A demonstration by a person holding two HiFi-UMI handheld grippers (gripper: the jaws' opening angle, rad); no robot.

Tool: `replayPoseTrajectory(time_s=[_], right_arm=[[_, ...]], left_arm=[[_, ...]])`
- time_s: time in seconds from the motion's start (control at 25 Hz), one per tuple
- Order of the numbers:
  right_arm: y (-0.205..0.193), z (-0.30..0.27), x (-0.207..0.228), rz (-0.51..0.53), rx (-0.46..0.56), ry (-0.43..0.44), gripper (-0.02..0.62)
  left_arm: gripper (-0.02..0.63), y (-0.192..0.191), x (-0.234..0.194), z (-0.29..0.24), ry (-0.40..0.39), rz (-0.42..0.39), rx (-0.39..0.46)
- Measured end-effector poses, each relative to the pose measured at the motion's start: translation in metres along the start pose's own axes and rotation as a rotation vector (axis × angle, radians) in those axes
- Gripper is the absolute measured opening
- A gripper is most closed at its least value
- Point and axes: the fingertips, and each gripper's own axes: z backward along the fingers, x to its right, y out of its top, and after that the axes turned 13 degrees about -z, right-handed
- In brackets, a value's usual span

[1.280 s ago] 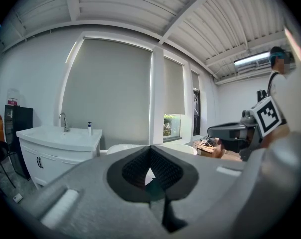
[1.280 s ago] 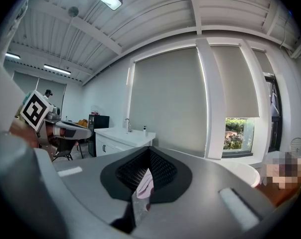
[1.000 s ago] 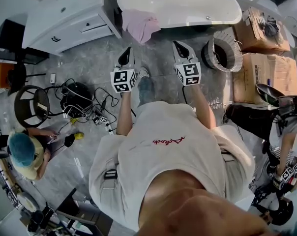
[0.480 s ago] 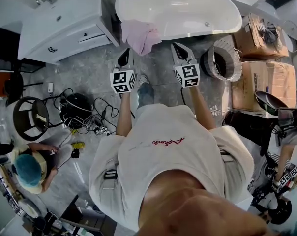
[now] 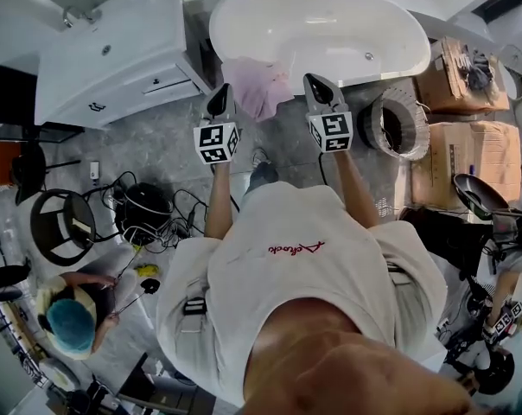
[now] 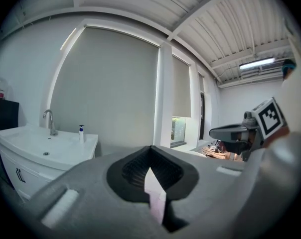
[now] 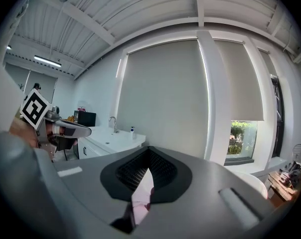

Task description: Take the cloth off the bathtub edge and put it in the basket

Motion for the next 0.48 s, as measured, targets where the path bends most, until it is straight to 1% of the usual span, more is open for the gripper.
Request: replayPoseTrajectory(time_s=[0.48], right_arm=[[0.033,-0.096,0.019,0.005,0.032,-0.045,0.006]], left_arm=[[0.000,0.010,-0.069,-0.077,-0.020,-0.008,0.013]])
